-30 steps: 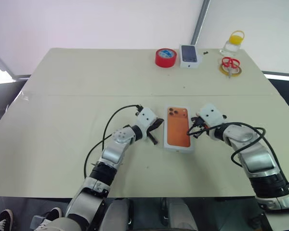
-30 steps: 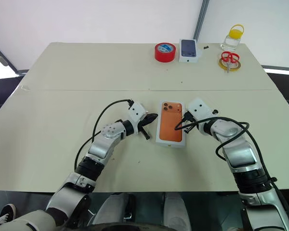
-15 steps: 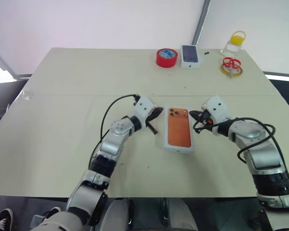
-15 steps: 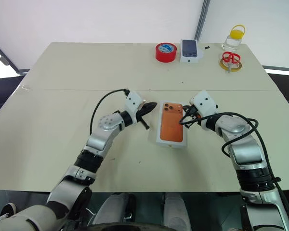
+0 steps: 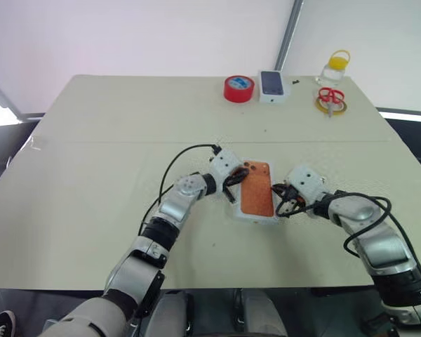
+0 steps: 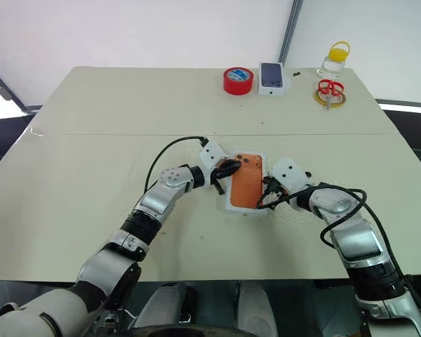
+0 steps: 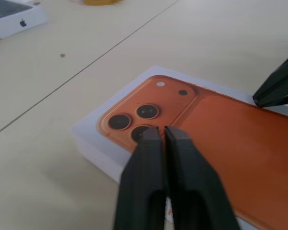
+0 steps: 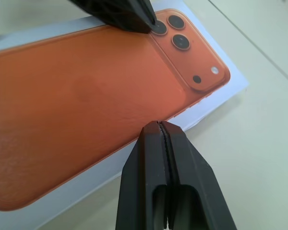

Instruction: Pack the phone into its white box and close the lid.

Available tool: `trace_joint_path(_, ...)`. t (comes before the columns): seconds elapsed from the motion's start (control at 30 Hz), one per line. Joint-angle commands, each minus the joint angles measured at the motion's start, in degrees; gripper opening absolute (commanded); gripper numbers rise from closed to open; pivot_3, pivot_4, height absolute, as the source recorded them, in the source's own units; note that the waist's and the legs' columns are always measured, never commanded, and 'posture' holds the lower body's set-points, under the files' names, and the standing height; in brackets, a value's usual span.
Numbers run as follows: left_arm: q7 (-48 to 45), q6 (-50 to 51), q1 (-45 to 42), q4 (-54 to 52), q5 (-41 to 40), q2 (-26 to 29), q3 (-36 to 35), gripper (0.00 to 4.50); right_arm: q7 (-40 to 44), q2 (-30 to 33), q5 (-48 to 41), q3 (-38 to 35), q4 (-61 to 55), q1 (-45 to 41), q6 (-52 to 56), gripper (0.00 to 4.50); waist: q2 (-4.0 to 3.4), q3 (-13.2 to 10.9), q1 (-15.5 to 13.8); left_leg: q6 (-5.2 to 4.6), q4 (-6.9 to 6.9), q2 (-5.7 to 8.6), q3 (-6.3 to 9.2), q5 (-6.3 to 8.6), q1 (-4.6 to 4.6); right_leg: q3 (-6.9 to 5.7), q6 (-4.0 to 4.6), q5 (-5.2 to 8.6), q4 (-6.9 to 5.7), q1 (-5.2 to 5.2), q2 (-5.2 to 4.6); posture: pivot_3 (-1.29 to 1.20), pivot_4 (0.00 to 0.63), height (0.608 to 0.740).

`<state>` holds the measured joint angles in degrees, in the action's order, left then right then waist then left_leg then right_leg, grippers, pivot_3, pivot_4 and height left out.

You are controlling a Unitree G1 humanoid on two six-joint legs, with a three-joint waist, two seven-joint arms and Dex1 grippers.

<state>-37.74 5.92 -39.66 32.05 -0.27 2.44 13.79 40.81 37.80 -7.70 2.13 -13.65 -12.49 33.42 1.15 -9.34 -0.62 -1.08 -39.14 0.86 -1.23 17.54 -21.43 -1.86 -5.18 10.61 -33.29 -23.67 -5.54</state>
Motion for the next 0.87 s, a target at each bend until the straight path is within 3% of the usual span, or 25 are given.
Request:
trace_joint_path(0.03,-2.97,1.49,3.33,-5.58,-2.51,2.75,-1.74,2.25,1.64,-2.25,-5.44,-2.82,0.13,-1.40,1.36,1.78,-0.02,-0.01,0.15,0.00,0.01,-0.03,-0.02,0.00,-0.01,0.01,0.00,-0.01,-0.01,-0.04,0.02,0.00,0.150,0.740)
trace_joint_path(0.17,-3.18,2.03,6.56,-14.18,-4.34,8.07,-5.25,4.32,1.82,-1.79,-6.96,-6.57,3.00,-3.63,-2.28,3.85,-0.09,-0.07,-0.02,0.01,0.02,-0.02,-0.08,-0.01,-0.23,0.07,0.01,-0.03,-0.12,-0.34,0.00,0.00,0.150,0.740)
trace_joint_path(0.2,-3.77,3.54,7.56,-16.50,-5.61,9.41,-6.27,4.50,2.30,-1.83,-8.04,-7.73,3.53,-4.22,-2.71,4.39,-0.09,-0.07,-0.02,0.01,0.00,0.00,-0.09,-0.01,-0.39,0.09,0.02,-0.04,-0.15,-0.51,0.00,0.00,0.150,0.740)
trace_joint_path(0.5,-8.79,8.22,17.88,-33.20,-11.24,22.72,-12.74,4.50,15.30,4.04,-17.63,-14.23,5.50,-0.31,-3.81,4.46,-0.13,-0.09,-0.11,0.04,-0.06,0.14,-0.04,-0.03,-0.87,0.09,-0.11,-0.18,-0.12,-0.88,-0.11,0.00,0.150,0.740)
trace_joint_path(0.87,-10.50,10.85,32.29,-42.75,-19.25,30.26,-21.86,4.50,20.89,9.83,-16.46,-16.64,11.66,4.44,-10.76,4.46,-0.22,-0.14,-0.08,0.05,-0.08,0.10,-0.08,-0.04,-0.82,0.11,0.11,-0.04,-0.12,-0.89,-0.13,0.00,0.150,0.740)
